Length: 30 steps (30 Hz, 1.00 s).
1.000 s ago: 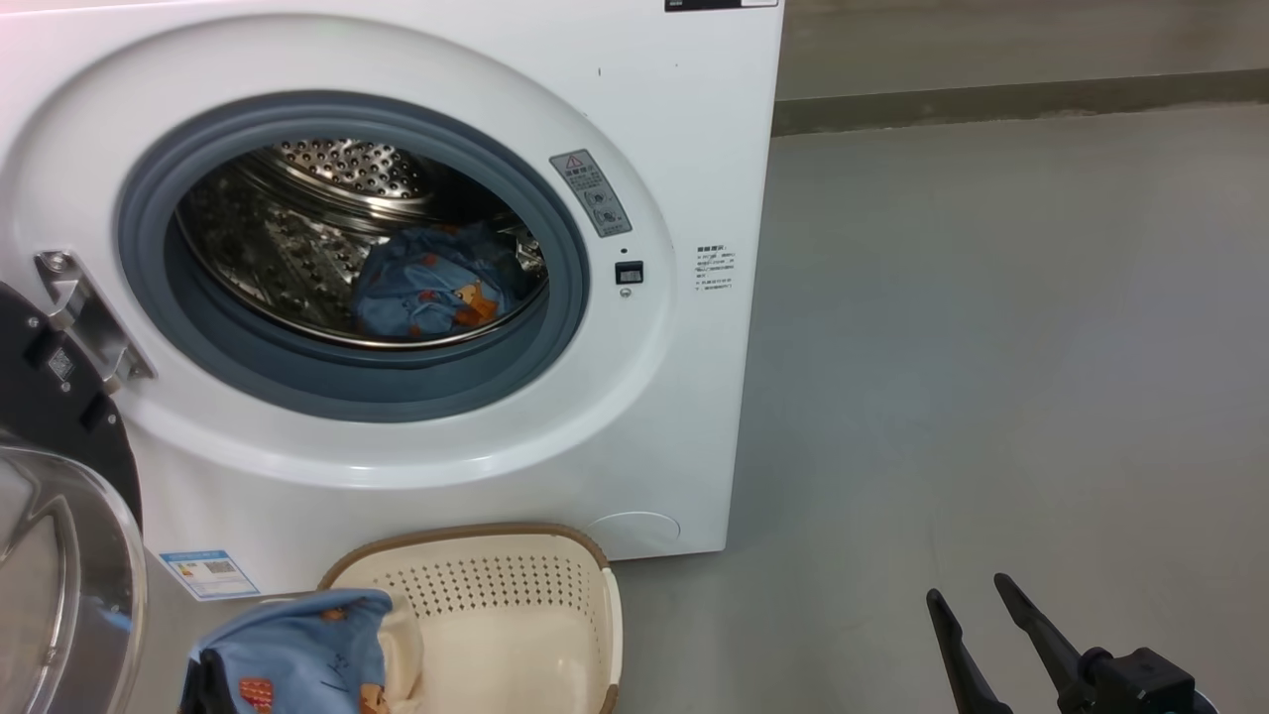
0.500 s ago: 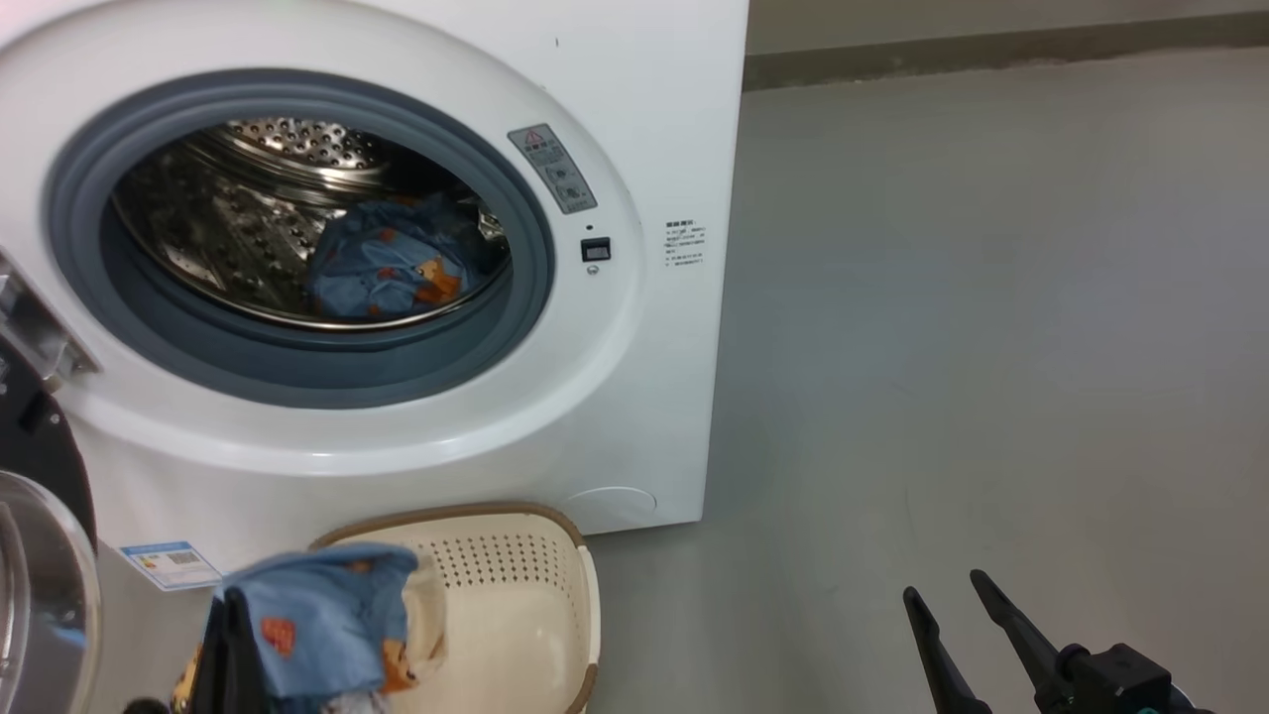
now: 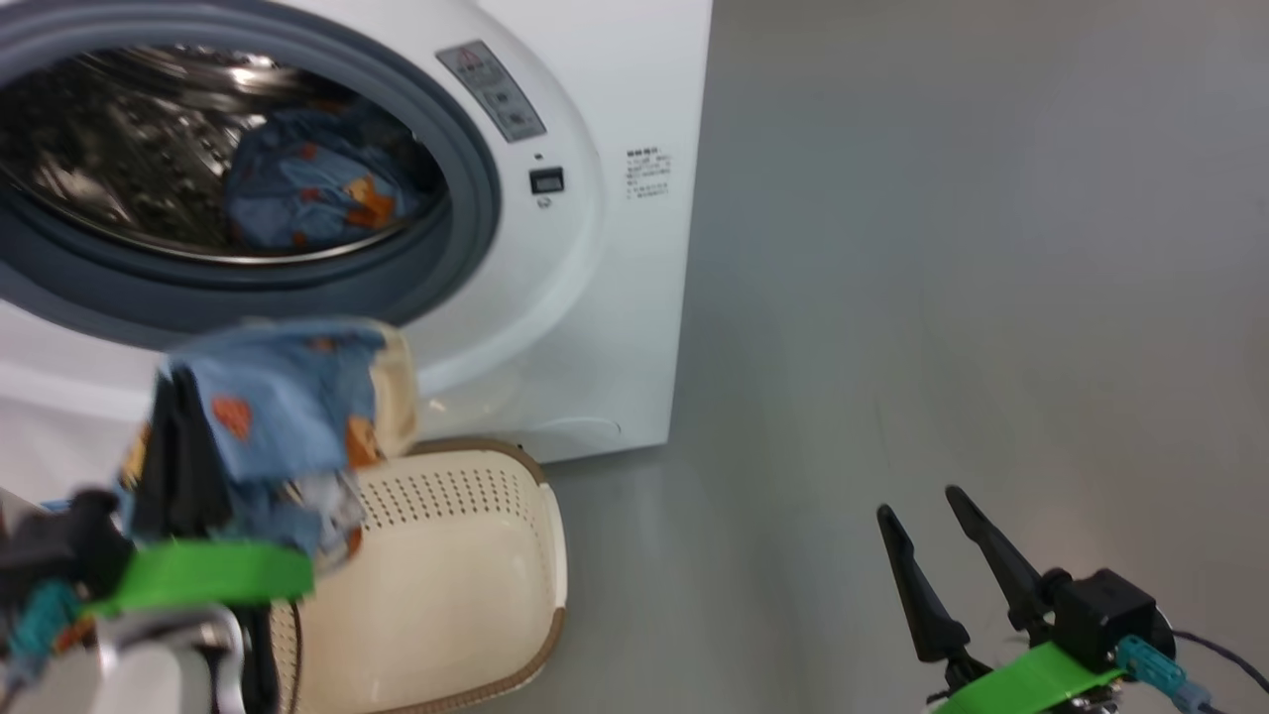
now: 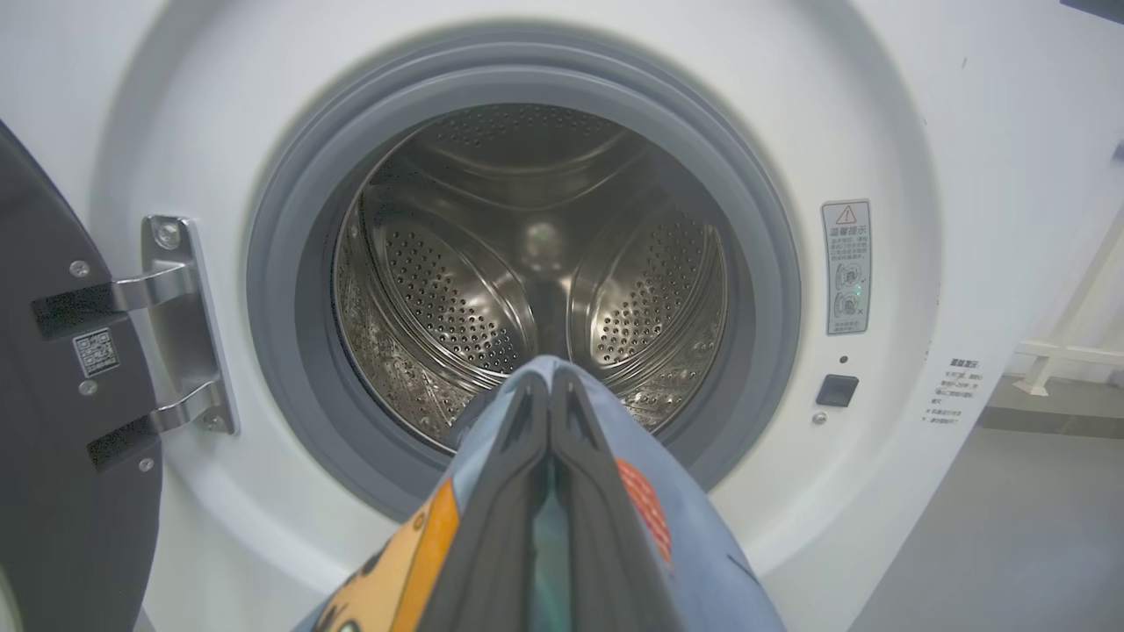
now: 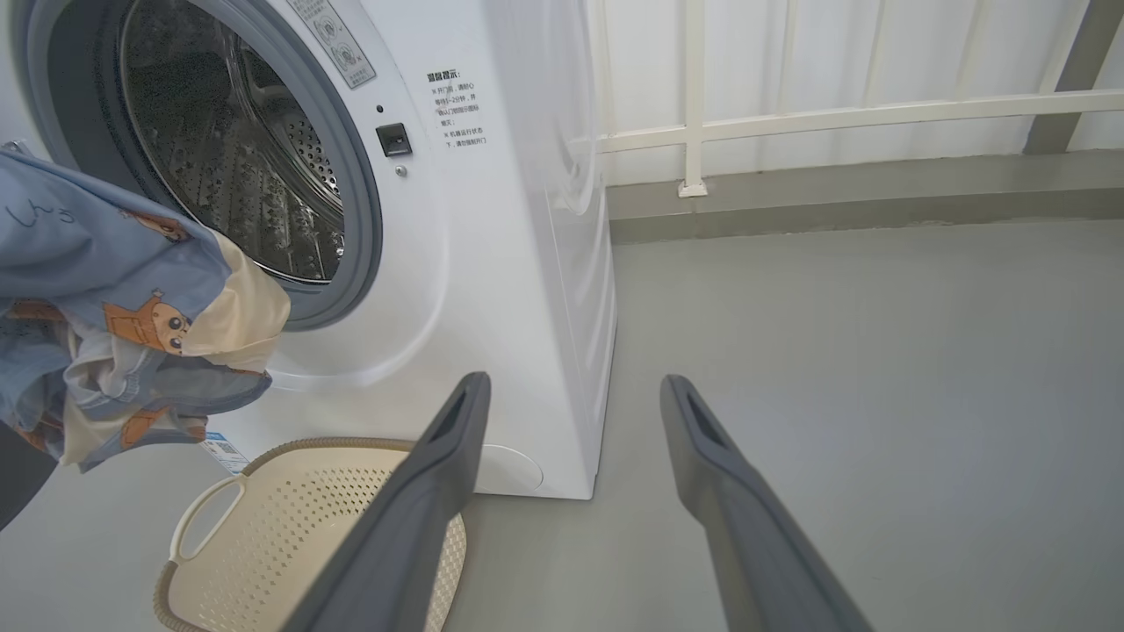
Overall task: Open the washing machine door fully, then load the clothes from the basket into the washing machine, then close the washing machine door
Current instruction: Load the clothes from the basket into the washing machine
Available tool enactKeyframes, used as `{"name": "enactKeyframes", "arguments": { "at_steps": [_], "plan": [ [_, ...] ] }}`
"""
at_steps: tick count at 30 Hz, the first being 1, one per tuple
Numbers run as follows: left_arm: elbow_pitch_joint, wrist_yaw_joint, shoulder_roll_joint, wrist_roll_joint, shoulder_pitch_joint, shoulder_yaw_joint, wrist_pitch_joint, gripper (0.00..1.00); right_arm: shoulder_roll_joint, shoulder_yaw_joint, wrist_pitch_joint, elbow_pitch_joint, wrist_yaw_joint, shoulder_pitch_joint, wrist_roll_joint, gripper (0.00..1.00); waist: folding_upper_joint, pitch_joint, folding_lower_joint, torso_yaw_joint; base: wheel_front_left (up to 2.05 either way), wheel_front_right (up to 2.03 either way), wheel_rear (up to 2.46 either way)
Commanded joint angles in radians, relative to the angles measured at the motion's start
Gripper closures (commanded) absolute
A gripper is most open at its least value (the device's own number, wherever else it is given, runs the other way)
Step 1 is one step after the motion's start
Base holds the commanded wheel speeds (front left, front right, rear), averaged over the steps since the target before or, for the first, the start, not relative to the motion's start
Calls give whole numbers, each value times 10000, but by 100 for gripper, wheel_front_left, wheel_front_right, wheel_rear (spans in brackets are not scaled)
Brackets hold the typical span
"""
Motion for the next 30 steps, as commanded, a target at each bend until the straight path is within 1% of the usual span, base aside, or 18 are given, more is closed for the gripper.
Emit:
{"name": "enactKeyframes", "arguments": {
  "at_steps": [1,8,15,23,30],
  "plan": [
    [-42,-39,317,161,-862,442,-65,100,5,299,-49,-267,14,-427,29,0,-1,533,0,-281,0,0,0],
    [656,81,613,418,-2917,874,-65,100,36,435,-49,-207,14,-836,76,0,-1,1138,0,-549,0,0,0],
    [1867,213,773,691,-4638,1301,-65,100,-11,720,-49,-179,14,-1192,118,0,-1,1711,0,-929,0,0,0],
    [3185,226,958,1126,-5968,1736,-65,100,-87,929,-49,-165,14,-1380,155,0,-1,2356,0,-1285,0,0,0],
    [3835,177,1156,1433,-6881,1972,-65,100,-199,1042,-49,-234,14,-1474,137,0,-1,2805,0,-1450,0,0,0]
  ]
}}
